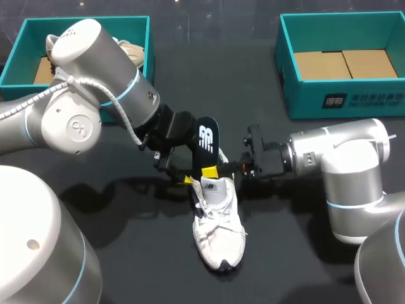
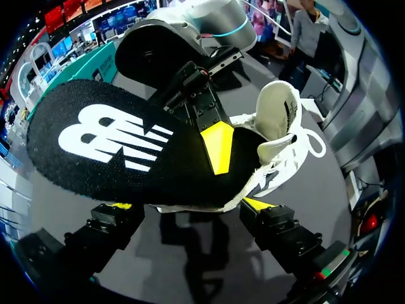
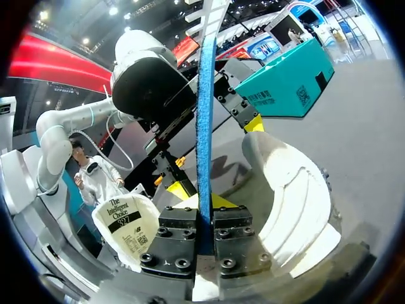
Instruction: Take the shoe out of the shoebox, open the shoe tongue, remove and reinsert the insole, then place the shoe into the shoebox
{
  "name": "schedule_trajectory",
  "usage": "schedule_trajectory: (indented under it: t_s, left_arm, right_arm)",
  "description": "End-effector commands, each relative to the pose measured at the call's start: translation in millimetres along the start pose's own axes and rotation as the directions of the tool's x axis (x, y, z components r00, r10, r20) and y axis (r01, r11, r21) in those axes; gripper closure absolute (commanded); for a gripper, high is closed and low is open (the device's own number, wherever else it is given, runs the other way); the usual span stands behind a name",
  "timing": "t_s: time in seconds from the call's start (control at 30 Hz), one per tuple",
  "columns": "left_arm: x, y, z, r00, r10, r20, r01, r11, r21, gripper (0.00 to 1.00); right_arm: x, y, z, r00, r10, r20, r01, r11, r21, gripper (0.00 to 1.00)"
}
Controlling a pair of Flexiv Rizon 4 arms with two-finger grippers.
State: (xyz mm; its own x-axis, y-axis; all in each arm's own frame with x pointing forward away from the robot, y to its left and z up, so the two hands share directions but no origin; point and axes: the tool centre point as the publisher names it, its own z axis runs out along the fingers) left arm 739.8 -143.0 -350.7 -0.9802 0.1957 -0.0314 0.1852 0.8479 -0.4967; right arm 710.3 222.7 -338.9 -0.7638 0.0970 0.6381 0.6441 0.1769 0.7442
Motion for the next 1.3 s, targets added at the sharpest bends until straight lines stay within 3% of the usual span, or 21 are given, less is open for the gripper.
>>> schedule_trajectory:
  t_s: [0.03, 0.53, 0.6, 0.73, 1.3]
  left_arm:
    - [0.8, 0, 0, 1.0, 0.0, 0.002, 0.0, 1.0, 0.0, 0.0]
    - [0.8, 0, 0, 1.0, 0.0, 0.002, 0.0, 1.0, 0.0, 0.0]
    - [0.8, 0, 0, 1.0, 0.0, 0.002, 0.0, 1.0, 0.0, 0.0]
    - [0.8, 0, 0, 1.0, 0.0, 0.002, 0.0, 1.0, 0.0, 0.0]
    - [0.8, 0, 0, 1.0, 0.0, 0.002, 0.0, 1.0, 0.0, 0.0]
  right_arm:
    - [-4.4, -8.2, -18, 1.0, -0.002, -0.013, 0.002, 1.0, 0.004, 1.0]
    - [-6.4, -0.6, -20, 1.0, 0.015, -0.009, -0.015, 1.0, 0.018, 1.0]
    - [-6.1, -0.3, -21, 1.0, 0.015, -0.011, -0.015, 1.0, 0.014, 0.81]
    - [-5.7, 2.3, -23, 1.0, 0.009, -0.012, -0.009, 1.0, 0.009, 0.67]
    - [2.2, 23.0, -26, 0.999, -0.054, -0.003, 0.054, 0.997, 0.048, 0.76]
